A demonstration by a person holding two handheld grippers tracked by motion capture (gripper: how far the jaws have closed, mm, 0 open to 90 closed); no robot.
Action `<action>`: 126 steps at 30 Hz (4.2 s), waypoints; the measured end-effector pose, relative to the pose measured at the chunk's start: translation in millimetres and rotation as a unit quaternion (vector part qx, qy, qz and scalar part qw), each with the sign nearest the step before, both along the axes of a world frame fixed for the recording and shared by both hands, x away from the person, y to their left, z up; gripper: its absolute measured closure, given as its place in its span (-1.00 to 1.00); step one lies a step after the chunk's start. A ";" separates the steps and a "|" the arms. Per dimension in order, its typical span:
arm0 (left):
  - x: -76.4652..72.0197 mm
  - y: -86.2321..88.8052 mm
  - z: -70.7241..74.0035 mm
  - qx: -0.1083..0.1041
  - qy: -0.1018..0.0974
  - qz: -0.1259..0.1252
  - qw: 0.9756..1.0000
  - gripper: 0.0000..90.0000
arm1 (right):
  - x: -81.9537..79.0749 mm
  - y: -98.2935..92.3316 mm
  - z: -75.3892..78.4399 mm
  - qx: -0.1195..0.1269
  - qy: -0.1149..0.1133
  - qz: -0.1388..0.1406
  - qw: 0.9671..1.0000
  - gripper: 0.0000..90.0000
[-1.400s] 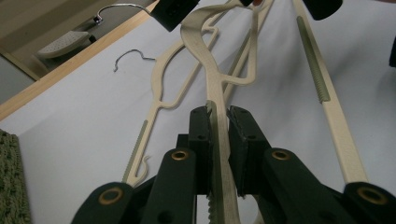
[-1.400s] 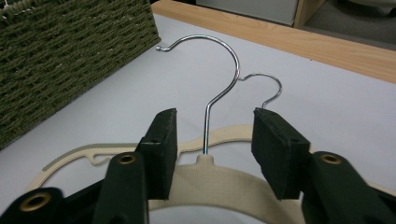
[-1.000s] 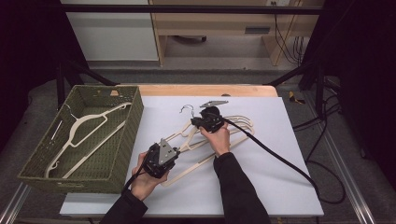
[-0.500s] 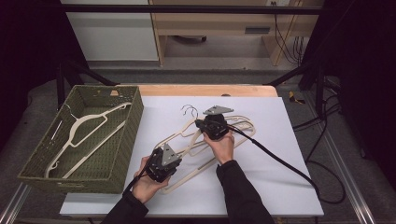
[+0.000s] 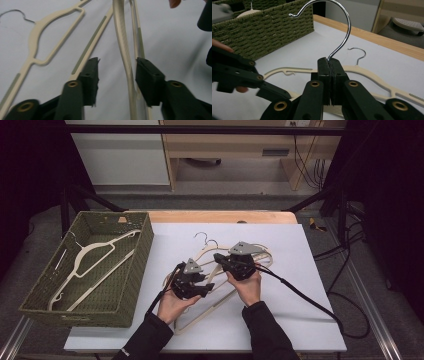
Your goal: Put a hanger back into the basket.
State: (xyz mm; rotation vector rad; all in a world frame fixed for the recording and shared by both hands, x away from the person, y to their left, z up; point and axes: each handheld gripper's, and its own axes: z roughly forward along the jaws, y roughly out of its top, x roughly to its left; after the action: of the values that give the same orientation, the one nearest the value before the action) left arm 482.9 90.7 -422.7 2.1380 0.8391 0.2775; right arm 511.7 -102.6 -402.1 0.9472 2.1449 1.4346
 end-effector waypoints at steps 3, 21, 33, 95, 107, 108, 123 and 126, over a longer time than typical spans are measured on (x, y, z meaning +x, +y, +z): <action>2.3 -5.6 -1.0 -0.013 0.023 -0.011 1.000 0.52 | -6.2 -4.6 2.1 0.005 -0.006 0.003 1.000 0.98; -32.6 7.4 23.8 -0.034 -0.036 -0.034 0.998 0.92 | -64.0 -53.3 24.8 0.037 -0.037 0.035 0.998 0.15; -52.8 55.6 93.3 -0.043 -0.088 -0.026 0.995 0.92 | -90.5 -99.4 12.0 0.050 -0.028 0.009 0.998 -0.59; 0.8 346.4 91.4 0.033 -0.056 0.135 0.989 0.92 | -96.1 -126.3 1.3 0.034 -0.017 -0.042 0.998 -0.88; 12.0 330.3 43.0 0.022 -0.005 0.157 0.987 0.92 | -95.5 -125.2 0.6 0.033 -0.016 -0.042 0.998 -0.88; 11.9 331.7 41.4 0.018 -0.004 0.164 0.986 0.91 | -95.5 -125.2 0.6 0.034 -0.016 -0.041 0.998 -0.88; 14.0 350.7 34.6 0.076 0.045 0.288 0.953 0.24 | -94.1 -123.0 -1.2 0.034 -0.013 -0.040 0.999 -0.88; 14.6 353.1 34.5 0.087 0.051 0.294 0.951 0.14 | -93.7 -122.5 -1.4 0.034 -0.011 -0.040 0.999 -0.88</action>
State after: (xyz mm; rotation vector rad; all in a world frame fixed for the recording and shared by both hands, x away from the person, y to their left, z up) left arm 497.5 443.8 -388.2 2.0235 1.5582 0.5643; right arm 417.9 -225.2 -403.5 1.0239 2.0298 1.4820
